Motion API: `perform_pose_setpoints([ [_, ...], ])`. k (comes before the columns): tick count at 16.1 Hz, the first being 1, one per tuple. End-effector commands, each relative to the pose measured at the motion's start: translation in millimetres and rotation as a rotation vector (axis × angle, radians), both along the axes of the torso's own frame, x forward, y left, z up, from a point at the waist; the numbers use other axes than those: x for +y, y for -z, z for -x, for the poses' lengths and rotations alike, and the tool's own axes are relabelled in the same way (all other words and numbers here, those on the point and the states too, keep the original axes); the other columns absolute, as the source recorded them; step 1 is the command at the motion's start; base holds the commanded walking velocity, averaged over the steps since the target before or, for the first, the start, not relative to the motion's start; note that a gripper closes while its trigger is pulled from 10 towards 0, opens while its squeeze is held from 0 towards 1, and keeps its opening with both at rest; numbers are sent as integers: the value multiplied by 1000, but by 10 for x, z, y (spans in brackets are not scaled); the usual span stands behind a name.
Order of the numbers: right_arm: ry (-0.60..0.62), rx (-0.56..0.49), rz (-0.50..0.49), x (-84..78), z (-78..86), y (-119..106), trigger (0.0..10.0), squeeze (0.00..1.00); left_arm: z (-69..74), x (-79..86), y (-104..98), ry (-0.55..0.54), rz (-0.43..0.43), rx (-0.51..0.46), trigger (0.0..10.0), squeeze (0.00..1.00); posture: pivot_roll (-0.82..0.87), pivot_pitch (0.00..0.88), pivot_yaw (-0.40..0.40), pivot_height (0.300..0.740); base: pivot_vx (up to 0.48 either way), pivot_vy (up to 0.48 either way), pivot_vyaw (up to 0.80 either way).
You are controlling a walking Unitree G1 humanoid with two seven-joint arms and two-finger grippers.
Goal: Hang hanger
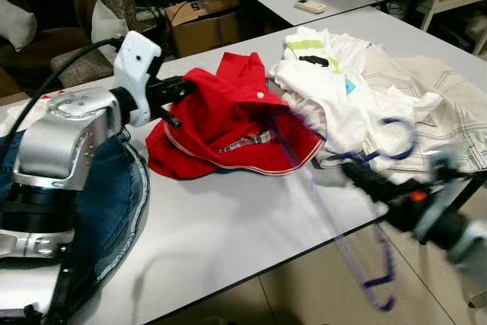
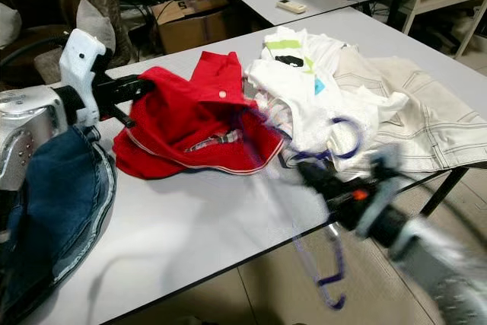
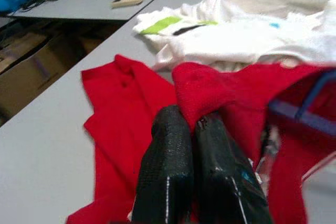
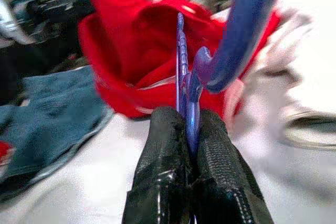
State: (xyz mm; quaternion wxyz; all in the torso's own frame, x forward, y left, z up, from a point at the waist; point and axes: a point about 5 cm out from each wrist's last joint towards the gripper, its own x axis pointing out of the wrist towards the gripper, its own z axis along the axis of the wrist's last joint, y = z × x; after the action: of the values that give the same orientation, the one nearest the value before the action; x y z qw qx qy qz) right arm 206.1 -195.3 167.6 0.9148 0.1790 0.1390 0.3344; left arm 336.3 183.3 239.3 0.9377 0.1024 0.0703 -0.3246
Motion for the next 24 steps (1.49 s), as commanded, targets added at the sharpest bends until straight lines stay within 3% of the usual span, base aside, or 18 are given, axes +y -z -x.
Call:
perform_pose_setpoints([
  [1,-47,4,-18,83,30,-9,10000,0,4,6,-110,-1,23,-28,0,0,-87,0,115,740,0,0,0],
  [4,-66,68,1,111,39,128,10000,0,19,-54,-165,26,72,-38,0,0,-81,0,107,740,0,0,0],
  [10,43,78,-61,142,-242,191,10000,0,135,-99,-104,111,46,8,0,0,-74,0,99,740,0,0,0],
  [13,103,114,-340,220,-421,205,10000,0,271,-88,86,203,-92,66,0,0,-68,0,95,740,0,0,0],
  [14,133,172,-400,251,-502,293,10000,0,302,-70,198,206,-169,85,0,0,-54,0,88,740,0,0,0],
  [16,172,236,-434,312,-608,363,10000,0,334,-90,250,196,-162,104,0,0,-46,0,82,740,0,0,0],
  [18,216,265,-531,386,-744,308,10000,0,375,-115,294,190,-147,123,0,0,-35,0,79,740,0,0,0],
  [21,210,311,-513,573,-888,290,10000,0,405,-202,321,207,-106,115,0,0,-21,0,76,740,0,0,0],
  [23,185,349,-387,740,-936,336,10000,0,376,-317,266,183,-29,54,0,0,2,0,71,740,0,0,0],
  [24,175,354,-357,762,-917,345,10000,0,326,-296,235,134,-38,15,0,0,7,0,68,740,0,0,0],
])
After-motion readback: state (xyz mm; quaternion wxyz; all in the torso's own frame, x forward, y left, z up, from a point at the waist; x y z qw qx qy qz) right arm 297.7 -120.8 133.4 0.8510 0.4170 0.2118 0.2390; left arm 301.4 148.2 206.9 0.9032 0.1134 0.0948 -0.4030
